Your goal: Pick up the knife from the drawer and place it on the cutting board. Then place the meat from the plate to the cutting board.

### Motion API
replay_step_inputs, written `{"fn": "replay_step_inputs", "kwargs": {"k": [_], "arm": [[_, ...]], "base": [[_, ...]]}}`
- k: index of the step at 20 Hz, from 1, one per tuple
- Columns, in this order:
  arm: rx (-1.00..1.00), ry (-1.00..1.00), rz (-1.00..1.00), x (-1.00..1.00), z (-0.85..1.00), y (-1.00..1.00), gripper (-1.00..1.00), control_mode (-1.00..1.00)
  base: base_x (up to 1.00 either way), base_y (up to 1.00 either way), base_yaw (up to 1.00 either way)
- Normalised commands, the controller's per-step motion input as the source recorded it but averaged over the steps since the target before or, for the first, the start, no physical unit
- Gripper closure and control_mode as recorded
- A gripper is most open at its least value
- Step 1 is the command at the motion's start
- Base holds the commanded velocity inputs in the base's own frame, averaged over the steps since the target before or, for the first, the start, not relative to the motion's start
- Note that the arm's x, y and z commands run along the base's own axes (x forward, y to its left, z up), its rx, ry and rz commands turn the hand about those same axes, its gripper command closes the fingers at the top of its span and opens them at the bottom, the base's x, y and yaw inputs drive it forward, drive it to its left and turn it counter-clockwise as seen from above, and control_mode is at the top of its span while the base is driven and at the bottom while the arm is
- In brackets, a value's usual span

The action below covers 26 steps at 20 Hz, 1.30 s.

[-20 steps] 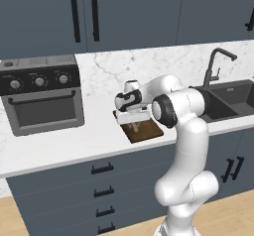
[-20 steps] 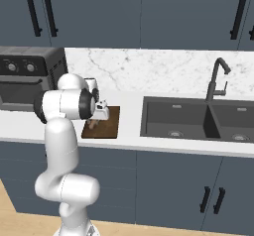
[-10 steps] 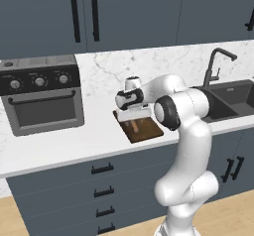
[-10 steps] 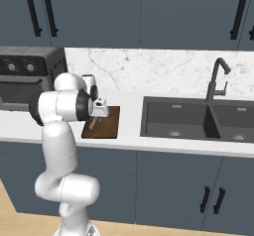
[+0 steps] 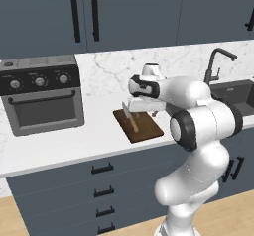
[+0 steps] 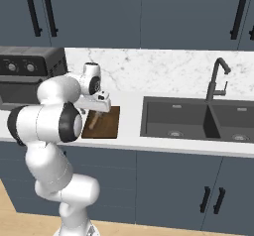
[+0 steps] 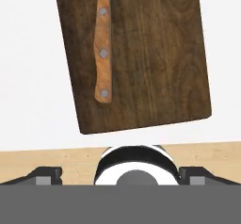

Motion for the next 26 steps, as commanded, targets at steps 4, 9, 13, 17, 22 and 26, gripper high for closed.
{"fn": "replay_step_inputs", "kwargs": {"k": [4, 9, 13, 17, 22, 26], "arm": [[0.01, 0.00, 0.07, -0.71, 0.88, -0.22, -1.00, -1.00], [-0.03, 0.00, 0.06, -0.96, 0.73, -0.10, -1.00, -1.00], [0.01, 0.00, 0.00, -1.00, 0.27, -0.13, -1.00, -1.00], [0.06, 0.00, 0.00, -1.00, 0.01, -0.19, -1.00, -1.00], [0.06, 0.00, 0.00, -0.67, 0.00, -0.25, -1.00, -1.00], [0.01, 0.00, 0.00, -0.58, 0.00, -0.19, -1.00, -1.00]], "base": [[0.00, 0.00, 0.00], [0.00, 0.00, 0.00], [0.00, 0.00, 0.00], [0.00, 0.00, 0.00], [0.00, 0.00, 0.00], [0.00, 0.00, 0.00]]}}
